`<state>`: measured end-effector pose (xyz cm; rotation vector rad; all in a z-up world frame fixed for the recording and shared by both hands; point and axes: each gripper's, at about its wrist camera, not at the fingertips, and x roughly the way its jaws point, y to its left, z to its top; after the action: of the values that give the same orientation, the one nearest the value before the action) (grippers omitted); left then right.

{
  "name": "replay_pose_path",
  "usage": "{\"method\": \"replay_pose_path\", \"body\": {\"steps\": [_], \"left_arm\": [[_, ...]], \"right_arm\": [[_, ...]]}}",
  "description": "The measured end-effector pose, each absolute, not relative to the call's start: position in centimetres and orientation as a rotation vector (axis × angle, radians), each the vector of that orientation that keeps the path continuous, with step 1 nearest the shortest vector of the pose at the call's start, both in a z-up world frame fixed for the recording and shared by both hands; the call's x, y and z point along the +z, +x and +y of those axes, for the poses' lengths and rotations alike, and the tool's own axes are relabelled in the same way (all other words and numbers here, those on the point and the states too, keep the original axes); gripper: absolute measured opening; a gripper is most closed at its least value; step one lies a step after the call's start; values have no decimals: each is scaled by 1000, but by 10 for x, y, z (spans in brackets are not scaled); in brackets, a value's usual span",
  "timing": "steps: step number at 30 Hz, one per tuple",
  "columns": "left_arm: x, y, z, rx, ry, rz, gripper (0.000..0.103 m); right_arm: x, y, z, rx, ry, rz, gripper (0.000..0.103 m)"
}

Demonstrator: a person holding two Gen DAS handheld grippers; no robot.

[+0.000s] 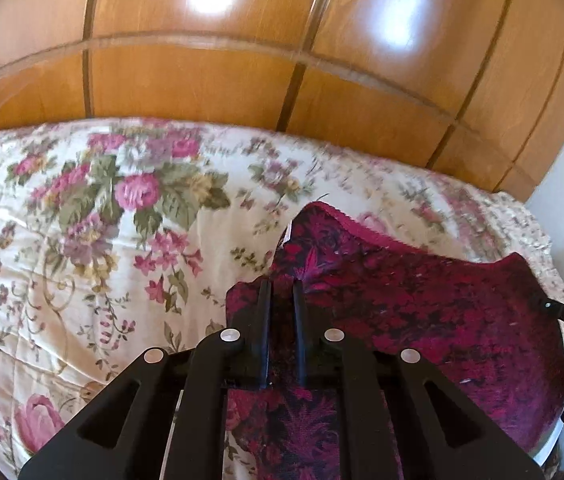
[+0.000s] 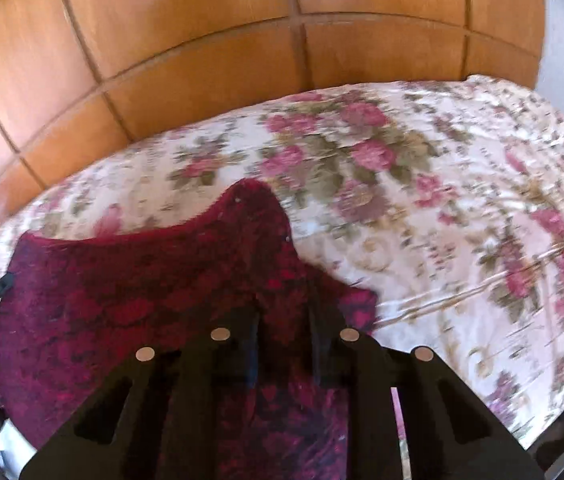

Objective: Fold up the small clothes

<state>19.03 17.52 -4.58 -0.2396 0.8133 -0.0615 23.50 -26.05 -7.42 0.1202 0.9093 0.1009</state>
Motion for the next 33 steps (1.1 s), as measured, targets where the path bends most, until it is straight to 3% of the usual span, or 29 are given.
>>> {"method": "replay_pose_path", "body": {"steps": [5, 7, 10, 12, 19, 24, 33], "left_arm": [[-58, 196, 176, -33, -246, 849, 14], [-55, 192, 180, -10, -262, 847, 32], [-44, 180, 188, 11, -304, 804, 39], [-32, 168, 187, 37, -288, 760, 39], [-6, 115, 170, -13, -276, 655, 39], [-18, 95, 128, -203, -292, 724, 39], [-46, 105, 53, -314, -144, 814, 39]], "right_arm": [[-97, 245, -269, 94, 181, 945, 25], [-95, 241, -273, 114, 201, 940, 30], [-87, 229, -277, 137, 224, 922, 50], [-83, 220, -282, 96, 224, 909, 90], [-106, 178, -326, 217, 481, 947, 95], [-133, 150, -343, 316, 682, 961, 98], [-139, 131, -324, 475, 725, 955, 98]]}}
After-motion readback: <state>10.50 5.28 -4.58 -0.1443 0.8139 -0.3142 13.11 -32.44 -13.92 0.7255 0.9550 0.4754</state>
